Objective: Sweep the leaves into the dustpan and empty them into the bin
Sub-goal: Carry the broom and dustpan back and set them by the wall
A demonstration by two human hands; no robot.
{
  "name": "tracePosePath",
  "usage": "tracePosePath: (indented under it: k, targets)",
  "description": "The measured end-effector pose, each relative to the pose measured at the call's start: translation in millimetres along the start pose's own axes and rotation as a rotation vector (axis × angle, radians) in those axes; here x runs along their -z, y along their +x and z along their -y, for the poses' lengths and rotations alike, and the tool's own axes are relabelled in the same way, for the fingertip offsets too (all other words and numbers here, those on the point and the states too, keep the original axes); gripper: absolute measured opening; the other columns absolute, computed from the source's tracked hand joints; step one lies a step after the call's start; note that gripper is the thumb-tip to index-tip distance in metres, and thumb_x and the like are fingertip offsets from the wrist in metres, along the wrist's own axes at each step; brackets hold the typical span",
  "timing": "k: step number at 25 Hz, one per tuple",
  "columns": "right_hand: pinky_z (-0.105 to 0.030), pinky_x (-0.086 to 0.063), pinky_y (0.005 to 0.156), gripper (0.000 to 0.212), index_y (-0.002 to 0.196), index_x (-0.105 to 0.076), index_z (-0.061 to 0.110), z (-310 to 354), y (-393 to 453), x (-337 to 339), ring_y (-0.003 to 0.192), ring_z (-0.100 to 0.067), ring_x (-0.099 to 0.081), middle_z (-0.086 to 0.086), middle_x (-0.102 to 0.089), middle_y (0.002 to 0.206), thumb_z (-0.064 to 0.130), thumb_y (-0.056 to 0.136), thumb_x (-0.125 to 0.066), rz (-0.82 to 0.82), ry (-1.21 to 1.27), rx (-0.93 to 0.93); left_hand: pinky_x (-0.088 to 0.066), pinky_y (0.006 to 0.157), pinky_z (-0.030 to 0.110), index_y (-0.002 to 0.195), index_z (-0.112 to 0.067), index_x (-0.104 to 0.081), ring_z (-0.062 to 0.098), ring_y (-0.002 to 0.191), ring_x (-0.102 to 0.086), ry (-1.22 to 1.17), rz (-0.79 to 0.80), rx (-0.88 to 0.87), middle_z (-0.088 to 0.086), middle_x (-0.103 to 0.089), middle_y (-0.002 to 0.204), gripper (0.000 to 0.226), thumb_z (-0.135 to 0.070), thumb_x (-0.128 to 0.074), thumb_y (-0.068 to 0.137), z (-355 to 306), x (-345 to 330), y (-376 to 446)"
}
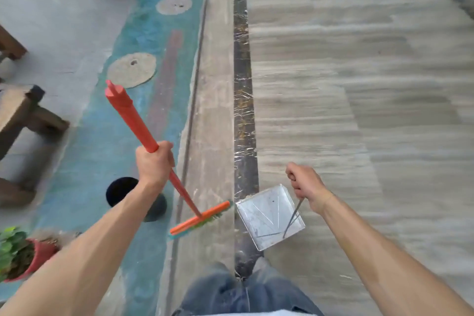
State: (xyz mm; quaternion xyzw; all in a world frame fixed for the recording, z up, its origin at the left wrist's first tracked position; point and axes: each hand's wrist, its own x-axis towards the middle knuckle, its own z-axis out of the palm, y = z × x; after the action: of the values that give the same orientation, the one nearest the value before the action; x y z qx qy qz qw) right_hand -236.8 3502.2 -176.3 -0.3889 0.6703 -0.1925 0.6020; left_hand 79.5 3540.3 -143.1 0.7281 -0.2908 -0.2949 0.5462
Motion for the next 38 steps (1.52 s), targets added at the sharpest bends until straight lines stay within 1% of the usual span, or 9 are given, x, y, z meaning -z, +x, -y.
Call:
tracePosePath:
  k: [3,7,12,15,21,25,28,34,38]
  targets:
    - [-0.025,-0.011,0.046,0.028,0.059,-0.032,0.023,0.1,23.6,43.2,0.041,-0.011,-0.015,0.007,-0.023,0.047,0.019,0.082,-0.049,-0.089,0.044,-0.030,-0.035,0.046,0.028,0.032,-0.017,-0.048,0.016,0.035,-0.039,-0.025,0.127,-0.076,-0.003,-0.042,0.031,0.035,-0.018,-0.054,0.066,-29.7,-76.1,21.0]
    - [-0.027,-0.019,0.050,0.035,0.060,-0.037,0.024,8.8,64.6,81.9,0.047,-0.015,-0.023,0.005,-0.028,0.053,0.032,0.080,-0.065,-0.296,0.060,0.016,-0.036,0.048,0.029,0.032,-0.017,-0.052,0.016,0.036,-0.041,-0.070,0.187,-0.113,-0.001,-0.046,0.032,0.033,-0.018,-0.053,0.065,-51.5,-143.2,62.3]
    - [-0.034,-0.023,0.058,0.034,0.058,-0.036,0.020,69.6,148.4,127.8,0.058,-0.020,-0.025,0.005,-0.027,0.050,0.027,0.078,-0.063,-0.522,0.089,0.035,-0.037,0.050,0.030,0.034,-0.017,-0.055,0.027,0.042,-0.043,-0.106,0.242,-0.123,0.000,-0.047,0.033,0.032,-0.018,-0.053,0.066,-74.2,-228.6,160.8]
    - [-0.037,-0.024,0.060,0.025,0.063,-0.041,0.019,115.1,193.9,150.8,0.060,-0.020,-0.026,0.001,-0.028,0.055,0.026,0.077,-0.061,-0.635,0.135,0.006,-0.039,0.051,0.029,0.035,-0.016,-0.055,0.021,0.037,-0.044,-0.097,0.279,-0.120,0.002,-0.049,0.033,0.033,-0.019,-0.054,0.067,-96.3,-277.9,224.1]
    - [-0.035,-0.022,0.052,0.026,0.057,-0.036,0.020,192.0,267.8,198.3,0.059,-0.021,-0.024,-0.003,-0.025,0.055,0.021,0.072,-0.057,-0.786,0.261,-0.015,-0.039,0.049,0.028,0.035,-0.017,-0.053,0.017,0.036,-0.043,-0.131,0.341,-0.138,0.000,-0.047,0.034,0.031,-0.019,-0.053,0.066,-151.9,-375.1,309.9]
    - [-0.030,-0.015,0.049,0.034,0.057,-0.028,0.022,234.6,306.9,226.3,0.052,-0.018,-0.018,-0.002,-0.021,0.058,0.013,0.076,-0.055,-0.790,0.380,0.010,-0.038,0.049,0.029,0.034,-0.018,-0.052,0.019,0.036,-0.042,-0.169,0.364,-0.169,0.000,-0.044,0.032,0.034,-0.016,-0.052,0.068,-180.1,-430.8,348.0]
    - [-0.034,-0.010,0.053,0.034,0.058,-0.024,0.024,265.9,342.6,248.7,0.057,-0.019,-0.013,-0.002,-0.017,0.060,0.014,0.073,-0.053,-0.781,0.417,0.047,-0.036,0.050,0.034,0.033,-0.020,-0.053,0.021,0.037,-0.040,-0.186,0.386,-0.187,-0.003,-0.042,0.031,0.034,-0.015,-0.051,0.067,-202.8,-484.9,374.6]
    - [-0.025,-0.014,0.047,0.041,0.054,-0.025,0.024,352.1,441.8,323.7,0.050,-0.016,-0.016,0.003,-0.020,0.051,0.013,0.078,-0.057,-0.730,0.424,0.143,-0.036,0.053,0.036,0.031,-0.019,-0.050,0.018,0.036,-0.040,-0.188,0.370,-0.228,-0.003,-0.041,0.031,0.035,-0.016,-0.051,0.066,-265.6,-608.7,416.4]
    - [-0.029,-0.011,0.049,0.038,0.058,-0.026,0.024,415.4,498.0,379.4,0.053,-0.017,-0.015,0.002,-0.018,0.055,0.013,0.078,-0.056,-0.688,0.438,0.170,-0.032,0.055,0.042,0.029,-0.020,-0.046,0.013,0.034,-0.032,-0.223,0.357,-0.246,-0.006,-0.035,0.030,0.040,-0.011,-0.050,0.068,-314.5,-686.0,441.1]
